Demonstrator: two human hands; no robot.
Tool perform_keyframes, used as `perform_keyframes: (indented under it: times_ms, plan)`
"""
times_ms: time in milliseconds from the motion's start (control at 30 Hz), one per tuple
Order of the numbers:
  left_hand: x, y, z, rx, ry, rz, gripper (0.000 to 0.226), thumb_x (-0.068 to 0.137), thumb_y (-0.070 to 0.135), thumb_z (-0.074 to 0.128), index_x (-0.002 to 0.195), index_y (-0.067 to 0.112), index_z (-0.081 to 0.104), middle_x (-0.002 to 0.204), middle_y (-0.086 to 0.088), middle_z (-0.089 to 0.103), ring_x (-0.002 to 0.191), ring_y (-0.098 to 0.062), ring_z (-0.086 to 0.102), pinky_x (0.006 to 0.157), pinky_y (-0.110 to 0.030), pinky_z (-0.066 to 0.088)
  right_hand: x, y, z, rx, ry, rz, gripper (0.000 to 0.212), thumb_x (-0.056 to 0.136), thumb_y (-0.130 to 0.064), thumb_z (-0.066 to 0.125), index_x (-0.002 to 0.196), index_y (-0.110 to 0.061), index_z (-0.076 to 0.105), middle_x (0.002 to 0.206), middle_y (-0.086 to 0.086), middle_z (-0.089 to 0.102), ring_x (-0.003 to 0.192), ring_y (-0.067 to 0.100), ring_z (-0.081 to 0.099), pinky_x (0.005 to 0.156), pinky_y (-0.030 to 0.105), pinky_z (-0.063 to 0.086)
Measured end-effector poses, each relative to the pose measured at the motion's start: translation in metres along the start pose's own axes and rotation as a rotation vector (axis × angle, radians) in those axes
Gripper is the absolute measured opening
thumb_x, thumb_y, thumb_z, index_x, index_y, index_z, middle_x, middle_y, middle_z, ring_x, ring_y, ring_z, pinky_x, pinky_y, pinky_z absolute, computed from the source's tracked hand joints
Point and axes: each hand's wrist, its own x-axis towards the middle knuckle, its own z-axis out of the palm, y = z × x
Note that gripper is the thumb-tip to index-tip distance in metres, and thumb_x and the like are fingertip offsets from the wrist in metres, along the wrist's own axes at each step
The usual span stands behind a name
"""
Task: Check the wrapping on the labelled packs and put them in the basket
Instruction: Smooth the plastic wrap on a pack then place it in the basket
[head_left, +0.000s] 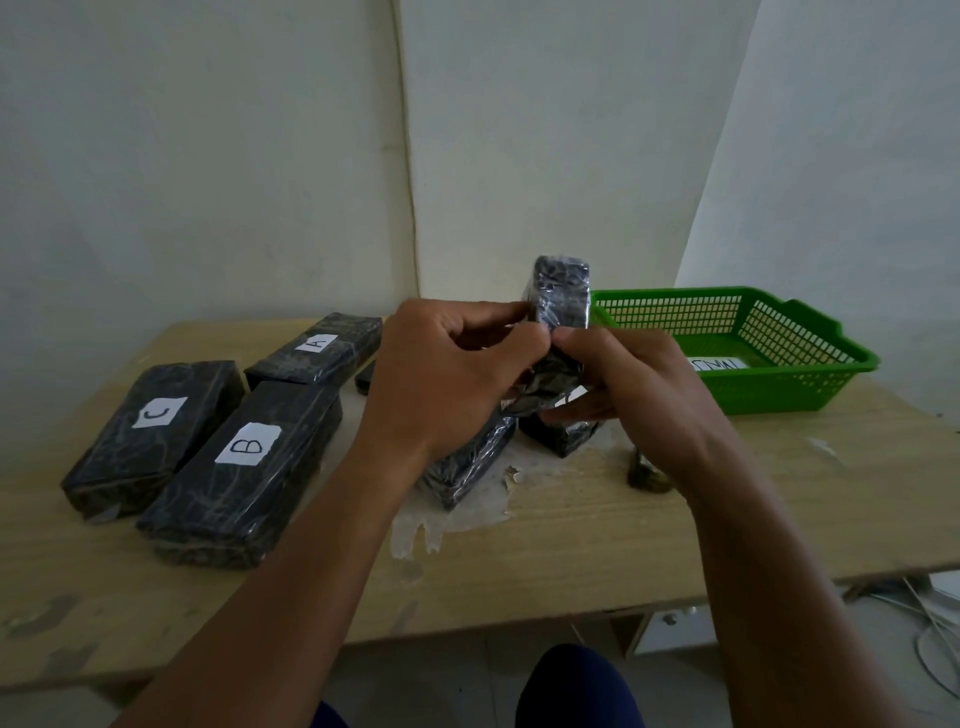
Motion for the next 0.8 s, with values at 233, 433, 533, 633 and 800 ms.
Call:
perform_keyframes:
  times_ms: [233,433,533,633,800]
  plan:
    - [0.003,-0.002,-0.004,0.047,-0.012,0.043,0.030,0.087,0.028,0.062,0.063,0.036,0.079,0.063,0.002,0.075,0.066,-0.027,0.076,0.064,-0.051,0.065,0.000,0.006,0.001,-0.551,0.122,-0.018,0.095,0.069,-0.102,0.038,0.131,-0.036,0.068,0.121,-0.014,0.067,0.113,0.009,0.064,0.094,0.040,0.053]
    - [0.011,-0.010,-0.011,0.035,-0.052,-0.077,0.048,0.090,0.025,0.049,0.078,-0.021,0.054,0.067,-0.037,0.047,0.061,-0.030,0.049,0.049,-0.027,0.046,0.003,0.011,-0.001,-0.173,0.155,-0.051,0.064,0.070,-0.073,0.066,0.108,-0.021,0.064,0.110,-0.004,0.074,0.106,0.015,0.072,0.087,0.035,0.060]
    - [0.005,-0.015,-0.015,-0.053,-0.117,-0.146,0.041,0.105,0.019,0.049,0.089,-0.012,0.070,0.069,-0.023,0.062,0.061,-0.018,0.060,0.050,-0.013,0.046,0.002,0.009,0.000,-0.064,0.086,-0.045,0.045,0.079,-0.055,0.070,0.112,-0.025,0.071,0.098,0.000,0.079,0.090,0.014,0.079,0.078,0.039,0.067]
    - [0.011,-0.014,-0.010,-0.133,-0.065,-0.187,0.024,0.101,0.032,0.064,0.103,0.017,0.082,0.086,0.001,0.080,0.078,-0.007,0.076,0.066,-0.020,0.060,0.002,0.013,0.002,-0.014,0.166,-0.056,0.033,0.089,-0.046,0.074,0.114,-0.025,0.074,0.101,0.001,0.079,0.092,0.017,0.079,0.082,0.048,0.067]
    - [0.009,-0.026,-0.010,-0.099,-0.076,-0.108,0.045,0.079,0.044,0.076,0.117,0.021,0.078,0.108,0.005,0.082,0.105,-0.012,0.077,0.101,-0.042,0.059,0.003,0.012,0.001,0.096,0.164,-0.039,0.029,0.089,-0.039,0.076,0.109,-0.018,0.073,0.103,0.001,0.079,0.096,0.017,0.078,0.085,0.040,0.066]
